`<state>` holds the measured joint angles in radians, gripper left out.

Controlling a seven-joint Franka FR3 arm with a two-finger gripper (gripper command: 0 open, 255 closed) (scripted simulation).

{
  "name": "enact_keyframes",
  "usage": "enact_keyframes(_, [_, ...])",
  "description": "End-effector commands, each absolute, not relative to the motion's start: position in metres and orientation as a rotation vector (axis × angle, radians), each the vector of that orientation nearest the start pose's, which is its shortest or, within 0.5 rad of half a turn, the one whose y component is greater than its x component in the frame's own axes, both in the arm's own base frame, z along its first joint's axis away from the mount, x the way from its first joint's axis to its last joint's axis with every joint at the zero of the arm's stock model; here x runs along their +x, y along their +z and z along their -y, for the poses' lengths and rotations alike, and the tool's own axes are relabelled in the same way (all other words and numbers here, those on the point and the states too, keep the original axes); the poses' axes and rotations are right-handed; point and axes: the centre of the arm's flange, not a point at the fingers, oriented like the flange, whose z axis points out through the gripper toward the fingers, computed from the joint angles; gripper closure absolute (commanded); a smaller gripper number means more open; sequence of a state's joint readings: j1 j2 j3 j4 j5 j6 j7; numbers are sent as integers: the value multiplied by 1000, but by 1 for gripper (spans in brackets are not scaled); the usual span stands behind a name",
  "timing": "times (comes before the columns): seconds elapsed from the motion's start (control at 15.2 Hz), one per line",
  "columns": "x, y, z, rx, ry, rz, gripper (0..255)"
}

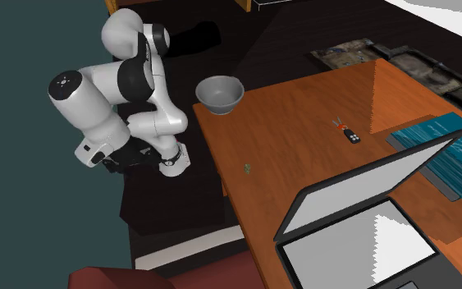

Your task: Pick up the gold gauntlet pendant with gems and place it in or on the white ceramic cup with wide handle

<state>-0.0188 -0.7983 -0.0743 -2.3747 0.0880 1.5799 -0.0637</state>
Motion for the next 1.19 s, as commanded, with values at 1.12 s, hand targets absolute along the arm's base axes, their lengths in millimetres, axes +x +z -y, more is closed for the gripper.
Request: enact_keyframes(1.12, [345,637,-204,-3092,-8,75,0])
